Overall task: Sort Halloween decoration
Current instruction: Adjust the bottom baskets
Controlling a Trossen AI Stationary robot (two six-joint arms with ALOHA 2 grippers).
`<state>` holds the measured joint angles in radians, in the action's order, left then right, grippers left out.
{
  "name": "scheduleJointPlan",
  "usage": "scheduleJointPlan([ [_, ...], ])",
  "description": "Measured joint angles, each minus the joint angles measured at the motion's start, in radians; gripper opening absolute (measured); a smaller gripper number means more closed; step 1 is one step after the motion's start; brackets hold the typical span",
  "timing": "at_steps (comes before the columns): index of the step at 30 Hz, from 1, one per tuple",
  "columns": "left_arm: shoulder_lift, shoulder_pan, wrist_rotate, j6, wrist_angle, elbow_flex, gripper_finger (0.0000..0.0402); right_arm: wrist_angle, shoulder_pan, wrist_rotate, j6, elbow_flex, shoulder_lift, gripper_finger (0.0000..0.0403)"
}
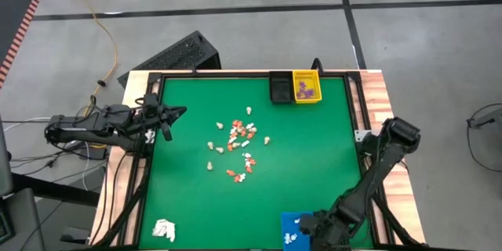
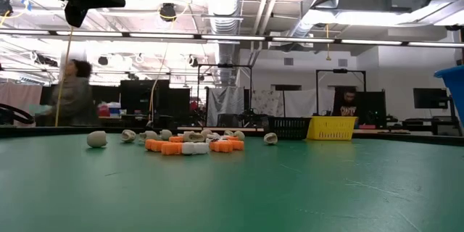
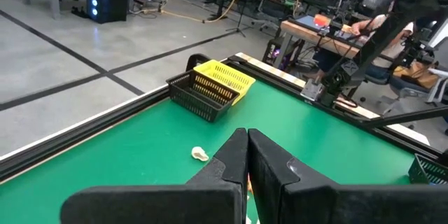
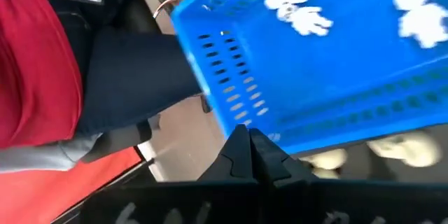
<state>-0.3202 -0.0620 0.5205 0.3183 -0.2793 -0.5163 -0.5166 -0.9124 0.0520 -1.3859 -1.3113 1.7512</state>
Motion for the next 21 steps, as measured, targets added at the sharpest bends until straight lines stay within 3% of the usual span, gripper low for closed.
scheduleJointPlan([
  [11,0.0,0.0,0.001,0.0,-0.023,0.0,0.0,-0.262,-0.092,0.044,-0.114,-0.362,0.19,0.0],
  [21,0.0,0.0,0.015,0.002,-0.049,0.0,0.0,-0.268,-0.108,0.155,-0.124,-0.45,0.321,0.0],
])
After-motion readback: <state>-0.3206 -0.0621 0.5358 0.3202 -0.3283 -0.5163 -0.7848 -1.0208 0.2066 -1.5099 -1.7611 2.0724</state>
